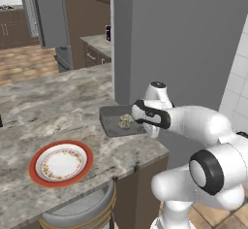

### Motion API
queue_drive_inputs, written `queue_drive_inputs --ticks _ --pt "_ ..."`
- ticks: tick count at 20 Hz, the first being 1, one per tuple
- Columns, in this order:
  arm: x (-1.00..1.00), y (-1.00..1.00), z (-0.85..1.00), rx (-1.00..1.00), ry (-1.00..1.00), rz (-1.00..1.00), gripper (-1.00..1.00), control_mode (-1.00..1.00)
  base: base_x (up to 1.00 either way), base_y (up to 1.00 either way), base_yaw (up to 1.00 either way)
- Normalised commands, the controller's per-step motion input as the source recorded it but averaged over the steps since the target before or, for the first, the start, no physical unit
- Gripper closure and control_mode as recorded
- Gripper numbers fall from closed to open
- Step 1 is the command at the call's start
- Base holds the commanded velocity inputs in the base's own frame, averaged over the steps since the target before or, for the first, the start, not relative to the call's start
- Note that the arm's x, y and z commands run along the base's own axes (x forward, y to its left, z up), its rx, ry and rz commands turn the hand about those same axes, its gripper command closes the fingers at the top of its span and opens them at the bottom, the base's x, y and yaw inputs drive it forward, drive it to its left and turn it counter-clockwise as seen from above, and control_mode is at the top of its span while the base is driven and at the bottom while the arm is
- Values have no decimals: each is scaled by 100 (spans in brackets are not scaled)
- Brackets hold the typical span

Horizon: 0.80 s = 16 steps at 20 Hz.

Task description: Place two dumplings into each of the tupperware containers and then place the containers in the fridge.

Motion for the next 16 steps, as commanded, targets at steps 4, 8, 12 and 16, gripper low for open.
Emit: queue_drive_inputs --ticks 4,8,12,16 --pt "-99 -47 100 1 -17 -3 100 -100 0 0 0" --pt "-100 -49 97 -4 -17 -2 100 -100 0 0 0" --pt "-100 -56 64 -7 -8 -7 100 -100 0 0 0" --pt "-78 -42 6 -5 0 -13 100 -100 0 0 0"
